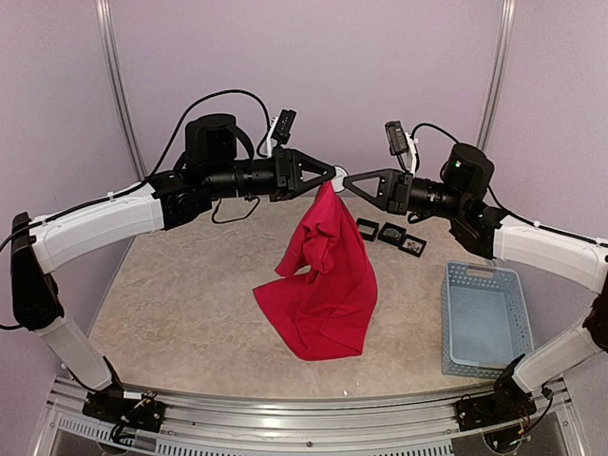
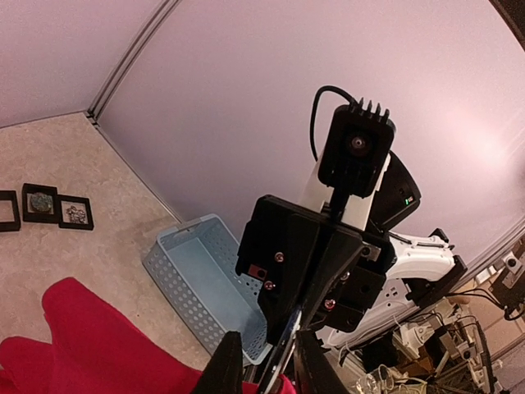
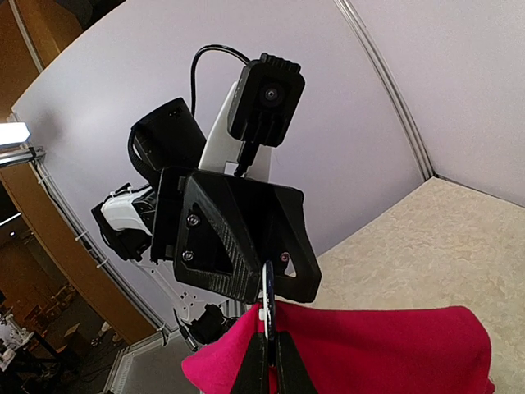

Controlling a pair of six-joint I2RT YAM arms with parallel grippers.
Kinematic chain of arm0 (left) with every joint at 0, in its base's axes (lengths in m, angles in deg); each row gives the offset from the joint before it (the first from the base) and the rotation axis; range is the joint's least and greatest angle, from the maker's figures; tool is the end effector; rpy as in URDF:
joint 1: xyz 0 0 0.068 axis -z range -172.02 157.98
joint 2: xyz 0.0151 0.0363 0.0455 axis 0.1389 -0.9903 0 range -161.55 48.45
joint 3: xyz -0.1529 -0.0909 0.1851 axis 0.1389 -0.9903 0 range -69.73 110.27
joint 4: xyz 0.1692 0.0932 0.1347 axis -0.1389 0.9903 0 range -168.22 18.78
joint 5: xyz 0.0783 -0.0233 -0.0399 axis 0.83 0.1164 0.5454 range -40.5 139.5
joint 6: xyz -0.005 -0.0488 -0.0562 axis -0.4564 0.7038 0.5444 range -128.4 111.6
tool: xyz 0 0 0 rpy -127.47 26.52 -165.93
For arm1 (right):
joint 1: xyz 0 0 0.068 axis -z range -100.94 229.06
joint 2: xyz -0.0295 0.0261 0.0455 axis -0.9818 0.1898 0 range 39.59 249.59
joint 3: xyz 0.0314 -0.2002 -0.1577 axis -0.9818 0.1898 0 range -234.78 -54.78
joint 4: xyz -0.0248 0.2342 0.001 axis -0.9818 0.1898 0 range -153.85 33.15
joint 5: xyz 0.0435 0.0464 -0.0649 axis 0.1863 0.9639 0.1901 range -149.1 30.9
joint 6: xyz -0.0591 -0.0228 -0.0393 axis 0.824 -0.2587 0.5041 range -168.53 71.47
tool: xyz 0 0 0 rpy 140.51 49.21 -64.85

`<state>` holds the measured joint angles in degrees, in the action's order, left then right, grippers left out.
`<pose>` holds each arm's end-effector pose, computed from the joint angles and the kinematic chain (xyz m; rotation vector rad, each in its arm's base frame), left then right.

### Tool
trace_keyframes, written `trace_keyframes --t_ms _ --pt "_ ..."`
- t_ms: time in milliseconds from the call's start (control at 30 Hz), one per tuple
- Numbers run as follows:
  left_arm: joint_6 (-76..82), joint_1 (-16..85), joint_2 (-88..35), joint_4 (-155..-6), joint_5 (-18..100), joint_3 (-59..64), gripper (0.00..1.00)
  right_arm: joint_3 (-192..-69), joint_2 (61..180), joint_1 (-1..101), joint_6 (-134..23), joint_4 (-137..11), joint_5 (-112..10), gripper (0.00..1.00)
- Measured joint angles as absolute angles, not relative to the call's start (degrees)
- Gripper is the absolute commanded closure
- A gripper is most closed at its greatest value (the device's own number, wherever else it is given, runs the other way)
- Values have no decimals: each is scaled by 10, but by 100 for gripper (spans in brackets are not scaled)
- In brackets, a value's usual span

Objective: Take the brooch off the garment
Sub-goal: Pass from the right arm to the left

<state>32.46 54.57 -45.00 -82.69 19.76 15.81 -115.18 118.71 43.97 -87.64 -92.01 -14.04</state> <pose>0.2429 -0.3020 0.3823 0.5462 1.7979 -1.5362 0.2321 0.2172 0.3630 -0.6822 1.5269 1.5660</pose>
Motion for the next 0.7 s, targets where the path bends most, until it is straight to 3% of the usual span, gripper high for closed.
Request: trace_keyframes --t_ms 167,367,533,700 --pt "321 547 -450 -828 190 158 97 -1152 1188 440 -880 -918 -142 100" --pt "312 547 -449 -831 180 156 100 -1158 1189 440 -885 -898 -145 99" --pt "314 549 -443 -827 193 137 100 -1162 1189 439 -861 -867 -160 67" --pt "317 557 -439 -765 233 127 100 -1170 1178 437 -811 -819 -192 51"
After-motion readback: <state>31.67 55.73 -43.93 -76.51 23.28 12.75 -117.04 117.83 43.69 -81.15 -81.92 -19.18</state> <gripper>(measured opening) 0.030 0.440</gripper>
